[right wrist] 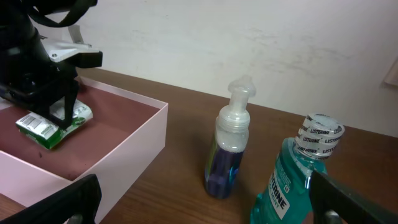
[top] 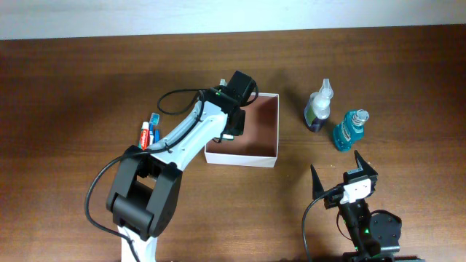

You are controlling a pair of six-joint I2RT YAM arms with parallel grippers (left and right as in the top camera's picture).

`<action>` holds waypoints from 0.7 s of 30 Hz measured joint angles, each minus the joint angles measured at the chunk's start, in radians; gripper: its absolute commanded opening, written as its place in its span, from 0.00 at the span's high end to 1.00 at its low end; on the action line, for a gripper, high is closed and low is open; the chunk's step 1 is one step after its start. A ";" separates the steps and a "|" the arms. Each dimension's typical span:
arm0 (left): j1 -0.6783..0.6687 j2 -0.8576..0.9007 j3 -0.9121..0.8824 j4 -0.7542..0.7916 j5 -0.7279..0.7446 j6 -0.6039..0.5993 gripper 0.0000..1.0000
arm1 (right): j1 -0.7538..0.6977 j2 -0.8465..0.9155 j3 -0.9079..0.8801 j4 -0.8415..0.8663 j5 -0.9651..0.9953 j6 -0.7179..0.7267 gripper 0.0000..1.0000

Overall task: Pack container
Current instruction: 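Lower the soap bar into the box and open the left gripper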

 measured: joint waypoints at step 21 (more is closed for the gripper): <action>0.000 0.028 0.105 -0.140 -0.007 -0.007 0.53 | 0.000 0.000 0.000 0.000 0.000 0.000 0.02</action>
